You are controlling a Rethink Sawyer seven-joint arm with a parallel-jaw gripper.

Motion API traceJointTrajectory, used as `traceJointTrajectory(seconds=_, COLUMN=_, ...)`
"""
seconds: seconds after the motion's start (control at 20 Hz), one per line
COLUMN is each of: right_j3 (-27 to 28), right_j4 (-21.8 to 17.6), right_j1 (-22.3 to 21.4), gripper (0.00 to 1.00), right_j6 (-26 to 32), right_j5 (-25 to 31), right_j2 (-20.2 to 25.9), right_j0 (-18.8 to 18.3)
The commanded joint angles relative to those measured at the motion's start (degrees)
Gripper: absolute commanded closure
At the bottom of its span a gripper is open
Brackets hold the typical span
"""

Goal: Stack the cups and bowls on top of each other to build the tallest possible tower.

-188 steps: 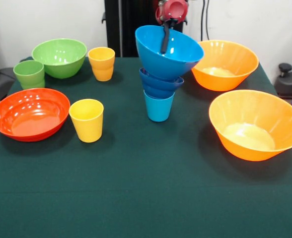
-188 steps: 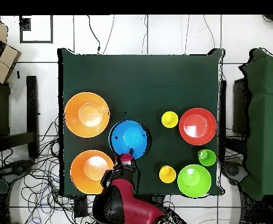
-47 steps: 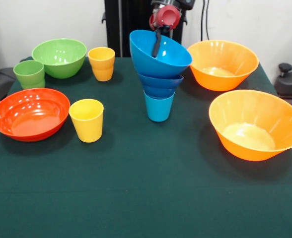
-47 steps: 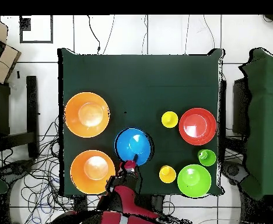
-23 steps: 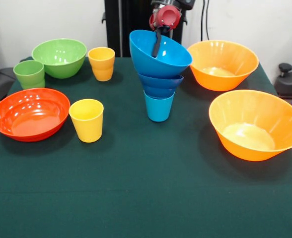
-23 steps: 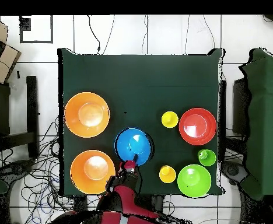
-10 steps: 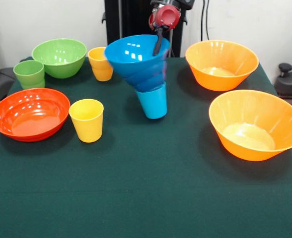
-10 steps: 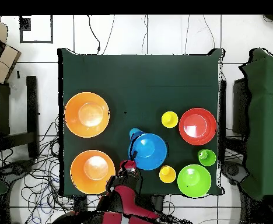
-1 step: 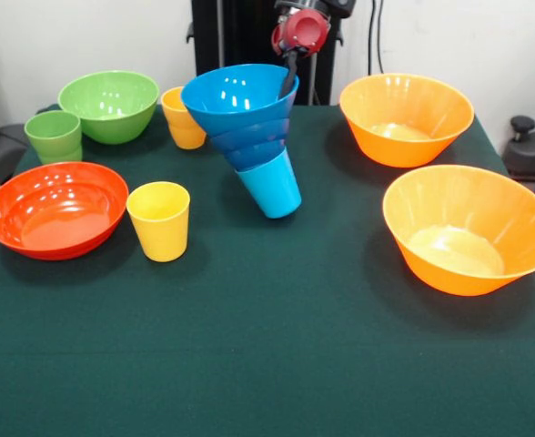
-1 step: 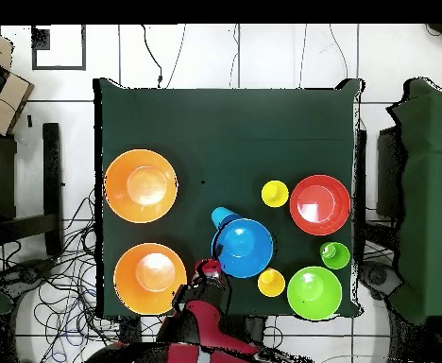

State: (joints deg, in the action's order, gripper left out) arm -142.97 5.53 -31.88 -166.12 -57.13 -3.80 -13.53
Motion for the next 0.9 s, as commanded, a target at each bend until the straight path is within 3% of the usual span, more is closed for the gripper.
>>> traceJointTrajectory(seconds=0.05, right_j3=3.62, right_j4=1.76, right_j1=-0.31, gripper=0.00, right_j6=-12.37, right_j5=0.39, right_j2=3.25, right_j0=0.04)
traceJointTrajectory(seconds=0.3, right_j3=4.25, right_j4=0.06, right_j1=0.56, gripper=0.00, right_j6=-12.12, right_j5=0.15, right_j2=3.19, right_j0=-1.10)
traceJointTrajectory(seconds=0.9, right_j3=6.93, right_j4=1.66, right_j1=0.85, gripper=0.00, right_j6=-10.22, right_j5=2.52, right_j2=3.71, right_j0=-1.58)
